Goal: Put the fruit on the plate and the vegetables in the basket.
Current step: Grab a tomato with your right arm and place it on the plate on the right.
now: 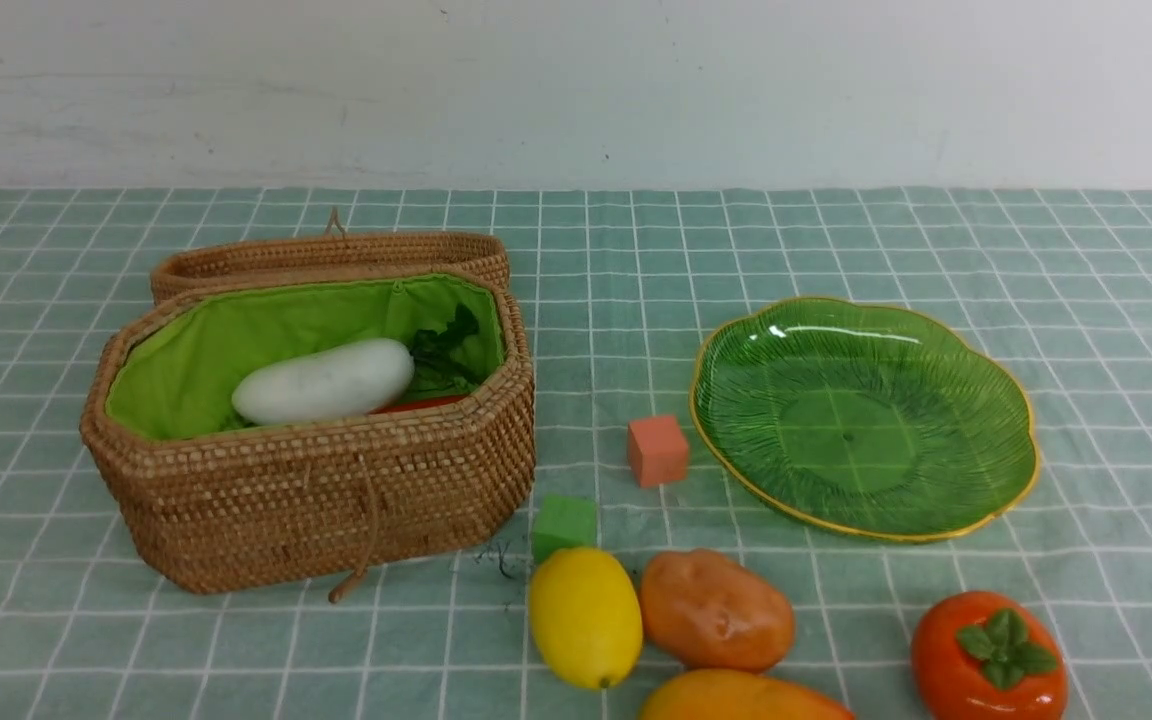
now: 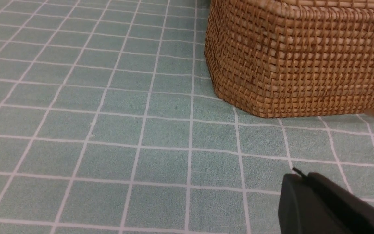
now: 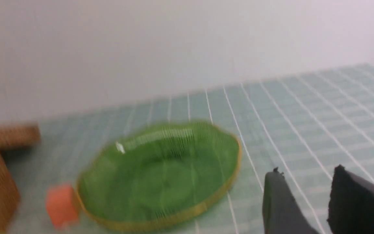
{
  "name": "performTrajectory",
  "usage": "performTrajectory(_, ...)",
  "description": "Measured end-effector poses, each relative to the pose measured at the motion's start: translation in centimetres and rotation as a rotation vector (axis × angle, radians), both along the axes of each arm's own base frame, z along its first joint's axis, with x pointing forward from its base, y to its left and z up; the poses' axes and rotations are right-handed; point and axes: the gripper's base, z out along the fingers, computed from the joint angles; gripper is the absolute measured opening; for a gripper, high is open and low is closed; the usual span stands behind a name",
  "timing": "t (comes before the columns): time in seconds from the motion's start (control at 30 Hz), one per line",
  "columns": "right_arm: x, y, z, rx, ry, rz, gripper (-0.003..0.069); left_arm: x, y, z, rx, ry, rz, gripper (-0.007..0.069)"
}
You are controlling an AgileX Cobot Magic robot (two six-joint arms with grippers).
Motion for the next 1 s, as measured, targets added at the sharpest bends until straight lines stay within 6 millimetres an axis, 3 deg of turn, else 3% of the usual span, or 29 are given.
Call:
performTrajectory(0.1, -0.3, -0.5, 1.5, 0.192, -0.186, -0.013, 0.0242, 0.0, 0.0, 0.0, 0.000, 0.000, 0.000, 0.0013)
performTrajectory(0.27, -1.2, -0.6, 4.6, 0.341, -0.328, 0.029, 0.0242, 0.0, 0.0, 0.0, 0.000, 0.000, 0.000, 0.0015)
performTrajectory(0.3, -2.1, -0.3, 7.6, 0.364, -0.357, 0.073, 0.0242, 0.0, 0.0, 0.0, 0.001, 0.000, 0.000, 0.0015)
performTrajectory(0.33, -2.0, -0.2, 7.5, 0.367, -0.346, 0.076, 0.0242, 0.0, 0.0, 0.0, 0.001, 0.000, 0.000, 0.0015)
performTrajectory(0.4, -4.1, 0.2, 13.3, 0.380, -0.354, 0.126, 0.0242, 0.0, 0.0, 0.0, 0.001, 0.000, 0.000, 0.0017)
performTrajectory(0.43, -4.7, 0.3, 15.3, 0.368, -0.329, 0.126, 0.0242, 0.0, 0.0, 0.0, 0.001, 0.000, 0.000, 0.0017)
performTrajectory(0.53, -4.9, 0.3, 19.9, 0.308, -0.178, 0.085, 0.0242, 0.0, 0.0, 0.0, 0.001, 0.000, 0.000, 0.0018)
performTrajectory(0.63, -3.4, 0.2, 22.2, 0.200, -0.003, 0.035, 0.0242, 0.0, 0.0, 0.0, 0.001, 0.000, 0.000, 0.0021)
performTrajectory(0.8, 0.8, 0.1, 20.8, 0.003, 0.282, 0.027, 0.0242, 0.0, 0.0, 0.0, 0.001, 0.000, 0.000, 0.0027)
performTrajectory(1.0, 3.3, 1.5, 15.7, 0.057, 0.538, 0.162, 0.0245, 0.0, 0.0, 0.0, 0.002, 0.000, -0.001, 0.0032)
